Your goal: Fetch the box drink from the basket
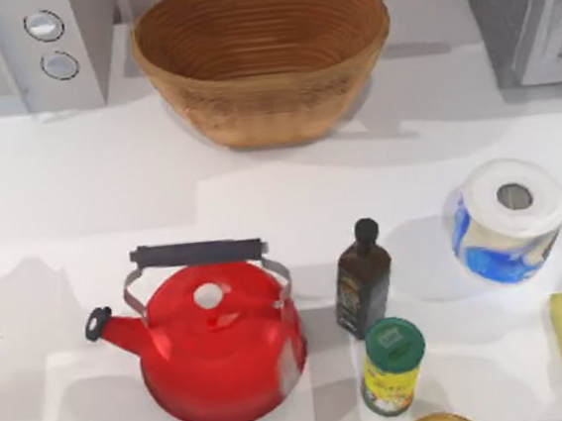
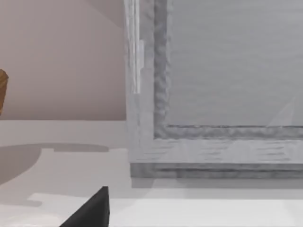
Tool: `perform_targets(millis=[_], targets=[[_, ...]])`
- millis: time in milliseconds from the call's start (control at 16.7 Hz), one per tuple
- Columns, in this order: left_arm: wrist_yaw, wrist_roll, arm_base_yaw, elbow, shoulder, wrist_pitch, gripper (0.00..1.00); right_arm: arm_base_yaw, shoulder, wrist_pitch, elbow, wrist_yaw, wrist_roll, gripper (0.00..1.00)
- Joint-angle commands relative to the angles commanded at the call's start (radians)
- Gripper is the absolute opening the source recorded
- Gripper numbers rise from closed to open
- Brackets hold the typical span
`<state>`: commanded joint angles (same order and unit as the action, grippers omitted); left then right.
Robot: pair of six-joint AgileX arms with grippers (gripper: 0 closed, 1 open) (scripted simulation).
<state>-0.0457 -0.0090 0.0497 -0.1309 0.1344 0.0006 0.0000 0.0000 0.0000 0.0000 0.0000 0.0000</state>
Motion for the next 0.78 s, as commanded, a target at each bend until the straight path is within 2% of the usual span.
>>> perform_targets(millis=[180, 480, 660, 780], targets=[[0.038, 0.007, -0.041, 0.109, -0.112, -0.001, 0.0, 0.0, 0.0, 0.0, 0.0, 0.0, 0.0, 1.0], [0.046, 0.009, -0.05, 0.131, -0.134, -0.001, 0.0, 0.0, 0.0, 0.0, 0.0, 0.0, 0.0, 1.0], [0.032, 0.008, -0.04, 0.124, -0.116, 0.01, 0.0, 0.0, 0.0, 0.0, 0.0, 0.0, 0.0, 1.0], [-0.013, -0.001, -0.017, 0.1, -0.059, 0.047, 0.0, 0.0, 0.0, 0.0, 0.0, 0.0, 0.0, 1.0]])
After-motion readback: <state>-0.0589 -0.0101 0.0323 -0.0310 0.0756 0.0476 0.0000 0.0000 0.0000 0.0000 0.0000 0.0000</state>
